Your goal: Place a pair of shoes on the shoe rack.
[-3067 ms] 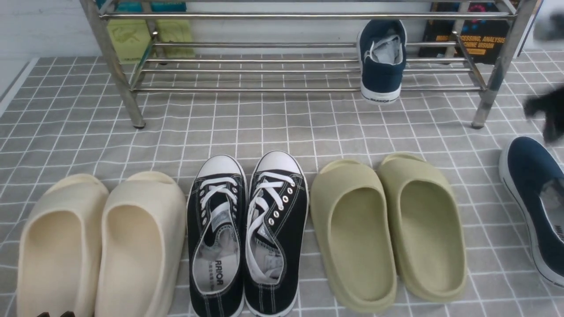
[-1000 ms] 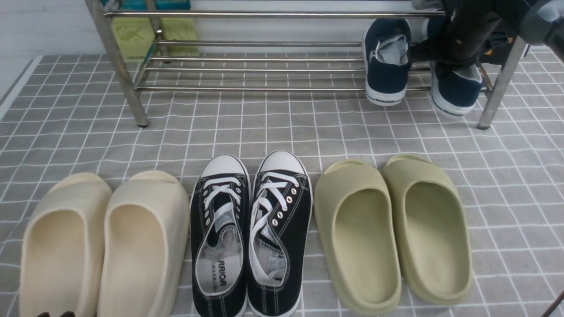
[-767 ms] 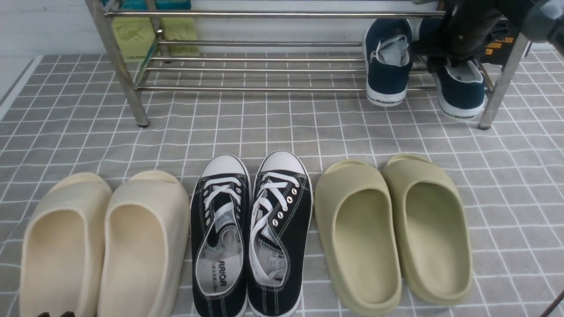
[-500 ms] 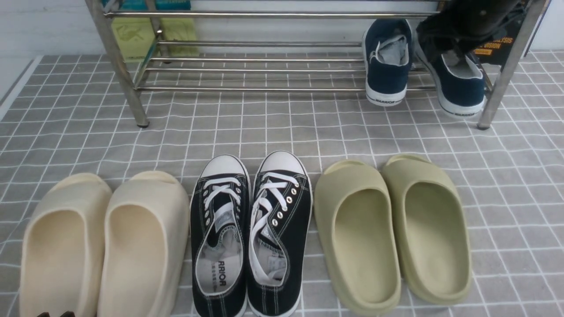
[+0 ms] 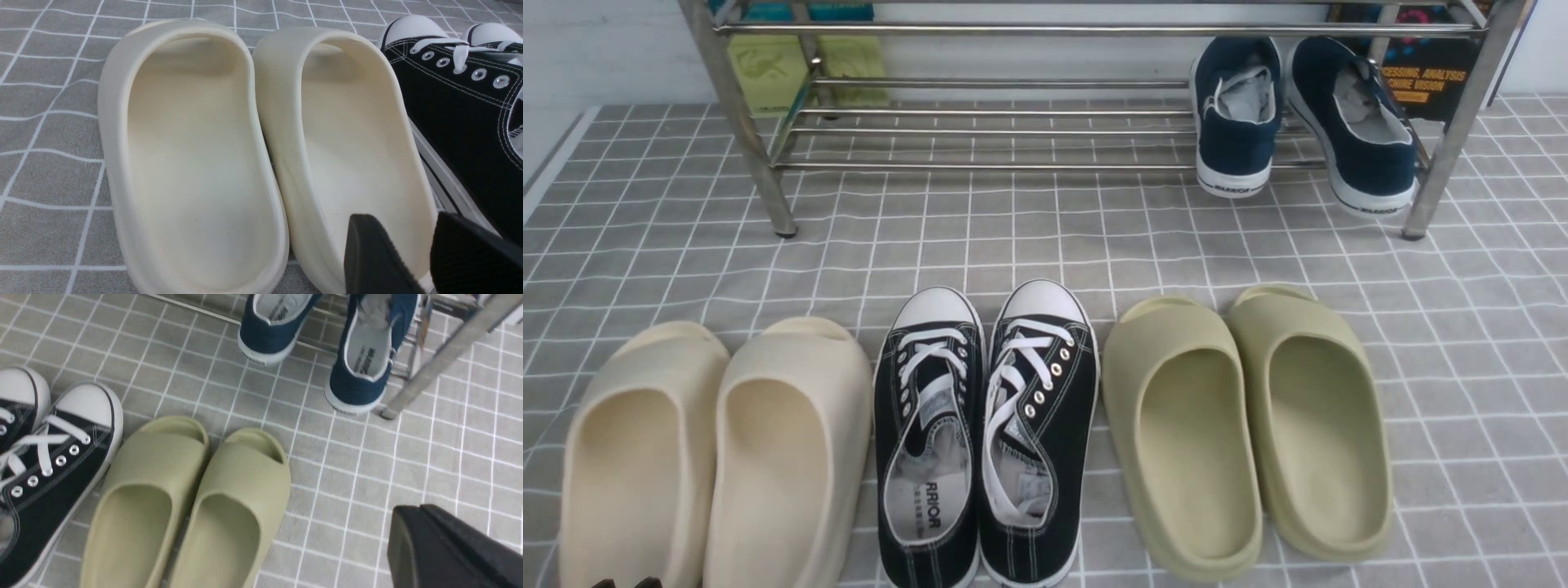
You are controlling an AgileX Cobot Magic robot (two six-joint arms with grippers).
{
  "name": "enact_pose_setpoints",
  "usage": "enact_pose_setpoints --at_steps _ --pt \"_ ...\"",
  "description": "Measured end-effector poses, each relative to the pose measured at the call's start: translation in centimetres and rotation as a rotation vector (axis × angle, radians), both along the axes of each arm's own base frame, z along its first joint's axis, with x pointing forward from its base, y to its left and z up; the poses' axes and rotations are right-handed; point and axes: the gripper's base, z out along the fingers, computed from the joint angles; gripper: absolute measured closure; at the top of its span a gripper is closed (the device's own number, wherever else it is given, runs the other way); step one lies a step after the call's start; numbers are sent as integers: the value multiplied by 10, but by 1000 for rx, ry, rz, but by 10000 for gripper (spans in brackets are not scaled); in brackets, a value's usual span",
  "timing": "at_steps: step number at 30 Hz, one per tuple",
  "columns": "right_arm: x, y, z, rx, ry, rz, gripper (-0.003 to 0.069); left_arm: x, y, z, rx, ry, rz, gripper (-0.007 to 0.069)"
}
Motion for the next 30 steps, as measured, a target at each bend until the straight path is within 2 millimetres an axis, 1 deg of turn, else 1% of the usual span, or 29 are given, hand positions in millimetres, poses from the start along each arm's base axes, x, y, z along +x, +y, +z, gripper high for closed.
enact_pose_setpoints --at_steps 1,2,3,4,5,6,7,8,9,10,11,12,14,15,16,17,20,22,30 --pt "-17 -5 -14 -7 -8 -5 658 0 0 0 0 0 0 386" --pt "-25 -6 -19 -5 -18 -5 658 0 0 0 0 0 0 386" --pt "-39 -9 -29 0 -43 -5 658 0 0 0 0 0 0 386" --pt "-67 -15 -51 22 -129 -7 658 0 0 0 0 0 0 386" --pt "-76 -17 -73 28 -141 -10 657 0 0 0 0 0 0 386" --pt "-86 -19 -82 45 -205 -12 657 0 0 0 0 0 0 386" --pt "-93 -21 -105 54 -227 -15 657 0 0 0 0 0 0 386" --pt "-100 -22 -122 69 -279 -17 657 0 0 0 0 0 0 386" --pt "-111 -23 -150 118 -375 -18 657 0 0 0 0 0 0 386" --pt "-117 -24 -168 157 -448 -23 657 0 0 0 0 0 0 386" --pt "-119 -25 -171 165 -463 -24 657 0 0 0 0 0 0 386" --pt "-128 -26 -189 216 -560 -32 656 0 0 0 0 0 0 386" --pt "-137 -30 -219 275 -688 -49 655 0 0 0 0 0 0 386" --pt "-138 -30 -218 280 -707 -50 655 0 0 0 0 0 0 386" --pt "-144 -32 -234 296 -762 -54 655 0 0 0 0 0 0 386" --pt "-147 -33 -237 297 -790 -53 654 0 0 0 0 0 0 386" --pt "-154 -35 -239 307 -880 -50 654 0 0 0 0 0 0 386" --pt "-155 -35 -238 310 -905 -50 652 0 0 0 0 0 0 386" --pt "-155 -35 -238 309 -909 -50 645 0 0 0 0 0 0 386"
